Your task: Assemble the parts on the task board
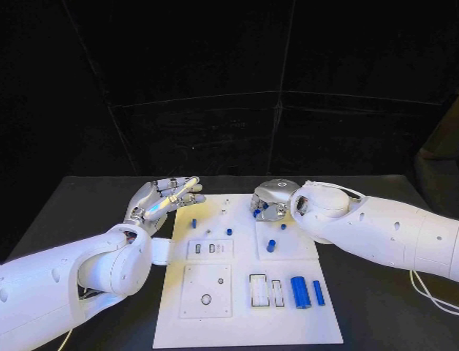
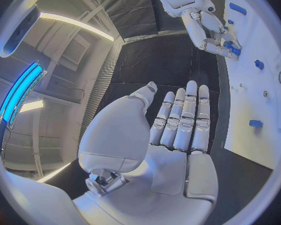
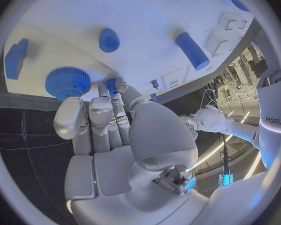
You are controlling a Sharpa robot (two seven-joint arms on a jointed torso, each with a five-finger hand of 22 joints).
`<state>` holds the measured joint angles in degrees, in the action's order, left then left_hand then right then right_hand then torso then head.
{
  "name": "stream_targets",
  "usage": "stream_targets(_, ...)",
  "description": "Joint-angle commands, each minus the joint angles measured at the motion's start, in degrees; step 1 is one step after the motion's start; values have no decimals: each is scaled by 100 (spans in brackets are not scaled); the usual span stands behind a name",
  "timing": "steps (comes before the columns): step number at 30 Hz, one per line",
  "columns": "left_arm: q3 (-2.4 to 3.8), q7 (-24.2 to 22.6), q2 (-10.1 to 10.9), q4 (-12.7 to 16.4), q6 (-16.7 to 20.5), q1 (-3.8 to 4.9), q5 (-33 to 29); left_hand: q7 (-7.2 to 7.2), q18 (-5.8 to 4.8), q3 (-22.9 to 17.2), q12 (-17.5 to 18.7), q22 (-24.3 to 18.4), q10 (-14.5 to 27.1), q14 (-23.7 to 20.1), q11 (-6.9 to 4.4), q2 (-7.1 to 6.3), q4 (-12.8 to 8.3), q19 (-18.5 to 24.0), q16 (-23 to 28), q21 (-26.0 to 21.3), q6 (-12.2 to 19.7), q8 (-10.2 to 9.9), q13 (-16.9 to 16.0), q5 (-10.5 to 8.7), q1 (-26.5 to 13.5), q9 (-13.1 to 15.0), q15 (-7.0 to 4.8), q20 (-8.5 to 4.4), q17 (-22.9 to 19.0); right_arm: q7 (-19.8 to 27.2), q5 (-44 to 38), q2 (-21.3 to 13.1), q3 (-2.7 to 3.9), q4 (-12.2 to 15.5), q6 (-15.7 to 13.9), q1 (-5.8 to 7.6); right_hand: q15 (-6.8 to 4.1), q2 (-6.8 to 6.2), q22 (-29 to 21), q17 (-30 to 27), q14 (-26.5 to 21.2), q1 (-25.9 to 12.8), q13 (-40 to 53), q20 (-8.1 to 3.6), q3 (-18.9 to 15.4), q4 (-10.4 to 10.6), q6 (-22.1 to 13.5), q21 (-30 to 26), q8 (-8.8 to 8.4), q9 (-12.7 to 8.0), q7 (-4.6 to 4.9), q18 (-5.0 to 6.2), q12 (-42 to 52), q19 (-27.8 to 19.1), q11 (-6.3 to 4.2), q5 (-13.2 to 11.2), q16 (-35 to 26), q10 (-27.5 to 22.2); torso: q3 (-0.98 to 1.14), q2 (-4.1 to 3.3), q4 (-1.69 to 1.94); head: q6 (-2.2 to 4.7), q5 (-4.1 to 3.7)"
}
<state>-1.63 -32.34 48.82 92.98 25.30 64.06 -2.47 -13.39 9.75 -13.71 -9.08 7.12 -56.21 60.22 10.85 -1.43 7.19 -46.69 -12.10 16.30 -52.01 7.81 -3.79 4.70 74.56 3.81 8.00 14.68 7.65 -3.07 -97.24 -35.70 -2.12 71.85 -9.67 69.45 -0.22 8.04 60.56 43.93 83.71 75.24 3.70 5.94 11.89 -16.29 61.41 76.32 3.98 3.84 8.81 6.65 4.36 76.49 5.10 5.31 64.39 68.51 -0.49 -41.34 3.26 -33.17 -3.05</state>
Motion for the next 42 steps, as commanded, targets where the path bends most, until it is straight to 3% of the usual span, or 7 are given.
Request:
stream_targets(1, 5, -3, -2, -1, -83, 7, 44, -64, 83, -10, 23, -7, -34, 41, -11, 29, -30, -29, 24, -30, -40, -29, 7, 0, -24, -6, 6, 2, 5, -5, 309, 2, 66, 44, -554, 14, -20, 31, 18, 8, -4, -39, 20, -32, 96, 8, 49, 38, 8, 13, 7, -88, 11, 1, -49, -39, 37, 102, -3, -3, -4, 4, 14)
stream_targets(6, 5, 16, -16, -9, -117, 8, 44, -64, 83, -15, 25, -9, -34, 43, -11, 38, -33, -31, 27, -32, -40, -32, 8, 0, -26, -6, 7, 2, 6, -87, 440, 110, 181, -10, -987, 25, -6, -84, -22, -118, -51, -60, 12, -23, 334, -6, 30, 32, -19, 3, 22, -79, -40, -48, -31, 35, -18, 72, -9, -12, 9, 28, 19)
stream_targets(14, 5, 33, -19, -2, -142, 12, 44, -64, 83, -16, 27, -11, -33, 42, -10, 40, -35, -32, 29, -33, -38, -33, 8, 0, -26, -6, 7, 3, 6, -113, 481, 448, 219, -358, -1099, 84, 7, -200, -6, -116, -54, -124, 9, -12, 516, 9, 8, 51, -26, 0, 39, -79, -57, -59, -18, 44, 4, 49, -11, -44, 34, 56, 51)
stream_targets(18, 5, 44, -17, 1, -148, 16, 44, -65, 82, -19, 32, -13, -30, 41, -9, 43, -41, -33, 34, -36, -34, -38, 9, 0, -27, -7, 8, 3, 6, -87, 482, 662, 223, -558, -1032, 99, 8, -235, -1, -124, -56, -146, 10, -8, 563, 14, 2, 56, -27, 0, 43, -80, -57, -61, -16, 40, 6, 45, -14, -60, 41, 37, 44)
stream_targets(25, 6, 46, -15, 24, -157, 31, 44, -66, 81, -20, 36, -16, -26, 39, -7, 43, -47, -32, 39, -39, -30, -42, 9, -1, -29, -8, 10, 3, 6, -48, 481, 968, 223, -846, -632, 113, 19, -336, -1, -148, -64, -229, 6, 3, 688, 46, -32, 65, -31, -3, 51, -79, -66, -76, -2, 1, 11, 5, -34, -118, 64, 35, 35)
stream_targets(36, 6, 46, -7, 20, -160, 51, 44, -67, 81, -21, 40, -18, -23, 37, -6, 44, -51, -32, 44, -42, -27, -45, 10, -1, -31, -9, 11, 4, 6, -78, 389, 1140, 221, -1011, -278, 116, 24, -390, -8, -163, -67, -274, 5, 9, 728, 66, -48, 65, -31, -3, 54, -77, -67, -87, 3, -16, 12, -16, -46, -182, 104, 48, 11)
stream_targets(42, 6, 47, -8, 12, -169, 56, 44, -66, 80, -23, 44, -21, -20, 35, -5, 45, -57, -31, 49, -45, -25, -48, 11, -1, -32, -9, 12, 5, 6, -171, 295, 1186, 221, -1035, -239, 116, 26, -416, -13, -183, -72, -300, 5, 11, 745, 81, -55, 63, -31, -3, 55, -76, -66, -93, 5, -20, 4, -23, -47, -192, 94, 48, 34)
